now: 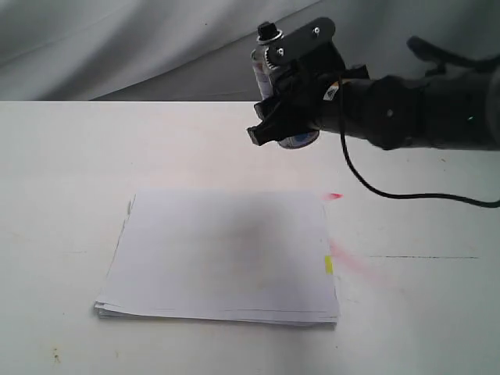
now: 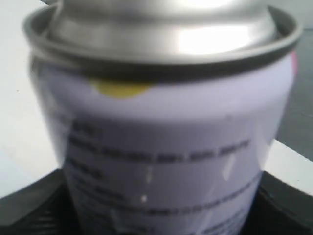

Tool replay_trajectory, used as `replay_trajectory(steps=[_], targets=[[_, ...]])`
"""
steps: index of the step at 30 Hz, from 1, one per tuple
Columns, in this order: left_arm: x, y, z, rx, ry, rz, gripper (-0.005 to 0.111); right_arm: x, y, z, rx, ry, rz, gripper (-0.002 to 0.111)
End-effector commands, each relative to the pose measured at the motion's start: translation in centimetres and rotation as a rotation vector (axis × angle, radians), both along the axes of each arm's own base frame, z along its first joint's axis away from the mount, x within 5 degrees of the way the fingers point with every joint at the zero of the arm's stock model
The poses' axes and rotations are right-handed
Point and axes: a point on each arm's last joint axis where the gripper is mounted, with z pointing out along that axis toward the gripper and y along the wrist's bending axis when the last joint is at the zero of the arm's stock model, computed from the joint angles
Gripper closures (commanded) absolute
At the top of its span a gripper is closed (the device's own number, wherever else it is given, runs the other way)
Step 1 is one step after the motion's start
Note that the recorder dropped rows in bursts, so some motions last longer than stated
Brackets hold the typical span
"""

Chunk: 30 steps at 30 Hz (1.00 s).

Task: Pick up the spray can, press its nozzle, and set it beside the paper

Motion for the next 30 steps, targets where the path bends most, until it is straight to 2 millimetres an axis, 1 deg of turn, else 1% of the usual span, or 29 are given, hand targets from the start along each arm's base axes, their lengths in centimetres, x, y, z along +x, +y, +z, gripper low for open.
replay_trajectory(steps=[1, 2, 3, 4, 6, 8, 10, 14, 21, 25, 30], targets=[[0.0, 0.0, -0.1, 0.000, -0.002, -0.003, 0.107, -3.0, -0.2, 4.2, -0.096, 0.024, 0.124, 0.108], [0.0, 0.0, -0.1, 0.000, -0.002, -0.003, 0.107, -4.3, -0.2, 4.6, -0.136, 0.090, 0.140, 0.108], [0.0, 0.0, -0.1, 0.000, -0.002, -0.003, 0.107, -4.9, -0.3, 4.7, -0.162, 0.126, 0.136, 0.108], [0.0, 0.0, -0.1, 0.000, -0.002, -0.003, 0.107, -5.9, -0.3, 4.7, -0.218, 0.186, 0.100, 0.108], [0.0, 0.0, -0.1, 0.000, -0.002, -0.003, 0.107, -6.6, -0.2, 4.5, -0.313, 0.198, 0.032, 0.108], [0.0, 0.0, -0.1, 0.000, -0.002, -0.003, 0.107, -7.0, 0.5, 4.3, -0.353, 0.179, 0.003, 0.108], [0.0, 0.0, -0.1, 0.000, -0.002, -0.003, 0.107, -7.2, 1.3, 4.0, -0.403, 0.136, 0.005, 0.108], [0.0, 0.0, -0.1, 0.000, -0.002, -0.003, 0.107, -7.6, 3.3, 3.1, -0.500, 0.046, 0.065, 0.108], [0.0, 0.0, -0.1, 0.000, -0.002, -0.003, 0.107, -7.2, 5.6, 0.1, -0.678, -0.066, 0.125, 0.108], [0.0, 0.0, -0.1, 0.000, -0.002, -0.003, 0.107, -6.9, 5.8, -1.0, -0.711, -0.067, 0.111, 0.108], [0.0, 0.0, -0.1, 0.000, -0.002, -0.003, 0.107, -6.6, 5.3, -1.3, -0.759, -0.067, 0.044, 0.108]])
